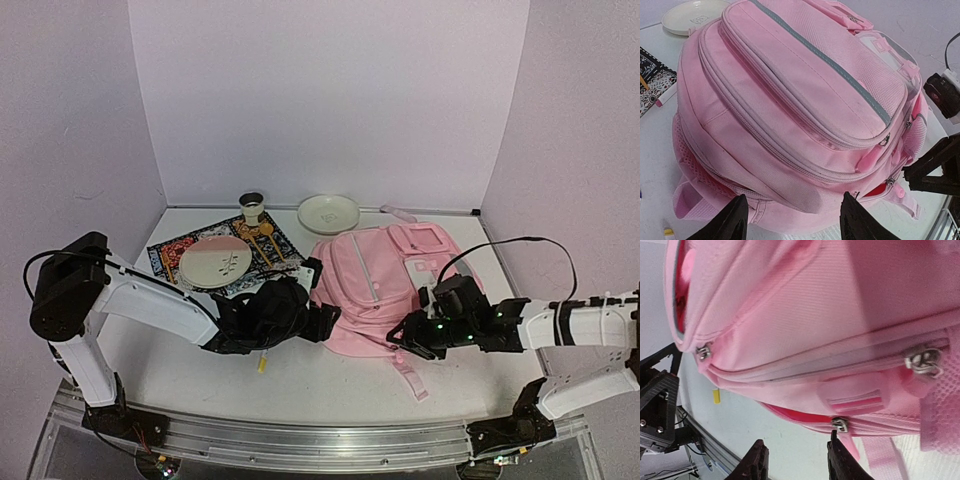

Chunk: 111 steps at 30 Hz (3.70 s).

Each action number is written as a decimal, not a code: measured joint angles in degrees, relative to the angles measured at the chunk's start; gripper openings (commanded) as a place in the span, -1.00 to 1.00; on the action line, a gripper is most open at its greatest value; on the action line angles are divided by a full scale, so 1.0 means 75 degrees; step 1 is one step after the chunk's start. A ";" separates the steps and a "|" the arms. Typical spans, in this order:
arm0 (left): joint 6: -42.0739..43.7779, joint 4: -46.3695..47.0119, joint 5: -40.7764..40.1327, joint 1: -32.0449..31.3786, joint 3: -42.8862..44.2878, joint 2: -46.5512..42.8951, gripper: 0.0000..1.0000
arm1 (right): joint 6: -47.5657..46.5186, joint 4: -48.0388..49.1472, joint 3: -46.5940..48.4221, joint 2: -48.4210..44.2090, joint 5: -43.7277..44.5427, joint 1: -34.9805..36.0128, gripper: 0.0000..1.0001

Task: Pack the student bag
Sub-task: Pick up the largest pocket of the bag from the student bag.

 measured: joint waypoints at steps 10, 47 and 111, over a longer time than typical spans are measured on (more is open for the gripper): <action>0.0031 0.0000 0.0034 0.0000 0.0000 0.0000 0.27 | -0.0275 -0.0559 0.0010 0.0300 0.0077 0.0004 -0.12; 0.0479 -0.0013 0.0469 -0.0313 -0.0233 -0.0276 0.19 | -0.1272 -0.1256 0.1885 0.1460 0.0898 0.0548 -0.06; 0.1482 0.0060 0.1775 -0.0557 0.0802 0.1759 0.01 | -0.2541 -0.3202 0.3731 0.3677 0.3202 0.0776 -0.65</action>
